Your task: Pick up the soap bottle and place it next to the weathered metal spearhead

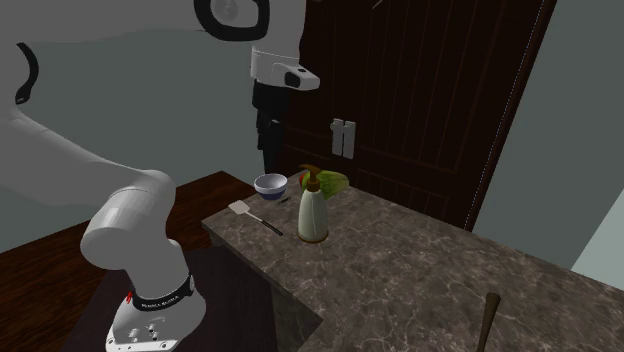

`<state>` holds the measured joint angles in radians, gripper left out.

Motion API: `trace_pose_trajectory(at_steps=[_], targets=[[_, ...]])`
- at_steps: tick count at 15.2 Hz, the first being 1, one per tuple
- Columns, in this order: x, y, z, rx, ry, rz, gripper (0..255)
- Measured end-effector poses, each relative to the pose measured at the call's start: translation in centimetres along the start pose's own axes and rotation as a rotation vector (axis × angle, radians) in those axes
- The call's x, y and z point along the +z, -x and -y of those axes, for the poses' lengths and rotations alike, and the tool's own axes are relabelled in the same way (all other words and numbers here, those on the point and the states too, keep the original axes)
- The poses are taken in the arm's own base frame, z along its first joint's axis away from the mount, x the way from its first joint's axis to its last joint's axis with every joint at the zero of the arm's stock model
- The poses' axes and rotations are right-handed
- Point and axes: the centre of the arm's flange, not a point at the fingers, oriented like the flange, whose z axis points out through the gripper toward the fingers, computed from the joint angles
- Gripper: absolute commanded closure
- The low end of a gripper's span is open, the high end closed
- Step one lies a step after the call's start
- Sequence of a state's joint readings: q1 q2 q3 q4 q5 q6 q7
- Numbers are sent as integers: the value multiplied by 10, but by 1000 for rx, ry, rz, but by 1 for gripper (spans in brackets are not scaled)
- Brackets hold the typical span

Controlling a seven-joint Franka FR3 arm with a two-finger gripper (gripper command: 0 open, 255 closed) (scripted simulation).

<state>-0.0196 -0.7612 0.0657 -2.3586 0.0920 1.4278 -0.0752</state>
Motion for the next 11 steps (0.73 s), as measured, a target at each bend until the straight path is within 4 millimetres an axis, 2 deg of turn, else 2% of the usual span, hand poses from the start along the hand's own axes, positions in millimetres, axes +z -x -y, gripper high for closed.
trace_pose_trajectory(at_steps=[2,5,11], targets=[[2,-4,4,7,0,-3,0],[17,-21,26,48,0,-22,0],[47,-71,73,146,-2,-68,0]])
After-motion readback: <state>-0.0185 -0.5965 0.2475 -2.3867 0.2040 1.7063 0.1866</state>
